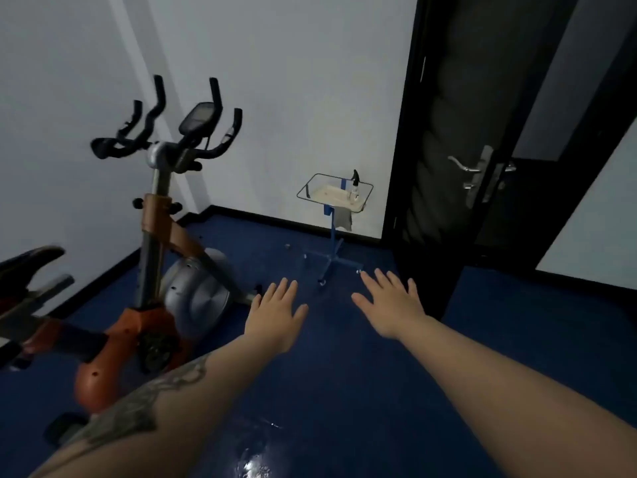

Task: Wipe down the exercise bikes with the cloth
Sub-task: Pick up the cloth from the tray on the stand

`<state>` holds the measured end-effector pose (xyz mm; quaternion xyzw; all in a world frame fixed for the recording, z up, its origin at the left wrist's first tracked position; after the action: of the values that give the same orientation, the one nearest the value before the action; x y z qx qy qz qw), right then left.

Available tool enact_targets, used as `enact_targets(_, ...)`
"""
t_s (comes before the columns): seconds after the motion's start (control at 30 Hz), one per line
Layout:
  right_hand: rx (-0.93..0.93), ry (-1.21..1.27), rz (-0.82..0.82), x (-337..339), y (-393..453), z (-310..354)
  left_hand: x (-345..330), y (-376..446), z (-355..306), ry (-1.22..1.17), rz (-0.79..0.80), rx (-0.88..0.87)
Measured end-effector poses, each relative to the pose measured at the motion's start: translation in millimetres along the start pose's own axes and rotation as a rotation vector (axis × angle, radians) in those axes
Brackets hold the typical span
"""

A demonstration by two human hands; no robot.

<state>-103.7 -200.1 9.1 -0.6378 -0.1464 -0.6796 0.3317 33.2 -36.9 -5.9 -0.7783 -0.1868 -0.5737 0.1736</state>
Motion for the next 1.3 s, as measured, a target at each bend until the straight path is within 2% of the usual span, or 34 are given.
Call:
enact_targets(0.23, -0.009, -0.109, 0.072, 7.9, 120.4, -39.5, -19.7, 101.6, 23.9, -0.031, 0.057, 0.141)
enact_targets(0.5, 0.067, -0.093, 0.135, 0.0, 264.7, 10.8, -24.8, 240.4, 59.7, -0.107, 0.050, 0.165)
enact_targets(0.67, 0.029, -0.097, 0.197, -4.6, 362.3, 33.2, -21.7, 338.9, 107.5, -0.112, 0.083, 0.157)
enact_targets(0.8, -0.012, -0.081, 0.199, -0.2, 435.3, 39.4, -19.1, 414.0, 139.3, -0.087, 0.119, 0.154)
enact_targets(1.07, -0.063, -0.087, 0.253, -0.8, 566.1, 32.0, -35.8, 546.4, 144.7, -0.091, 0.158, 0.091)
enact_targets(1.17, -0.055, -0.091, 0.273, -5.9, 627.6, 31.9, -45.9, 598.8, 150.7, -0.105, 0.128, 0.115)
enact_targets(1.3, -0.030, -0.094, 0.317, -13.2, 699.2, 30.0, -66.4, 658.1, 159.2, -0.122, 0.180, 0.161)
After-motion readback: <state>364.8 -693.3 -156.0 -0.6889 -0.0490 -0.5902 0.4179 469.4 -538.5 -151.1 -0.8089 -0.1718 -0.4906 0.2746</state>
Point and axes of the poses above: each hand's wrist, its own y-axis towards the middle knuckle, its own x-axis out of the back of the hand, z = x × y, the point moved 5 cm from there along y, towards the middle knuckle, and after that the axes turned 13 degrees about -x, right-handed, at the moved point
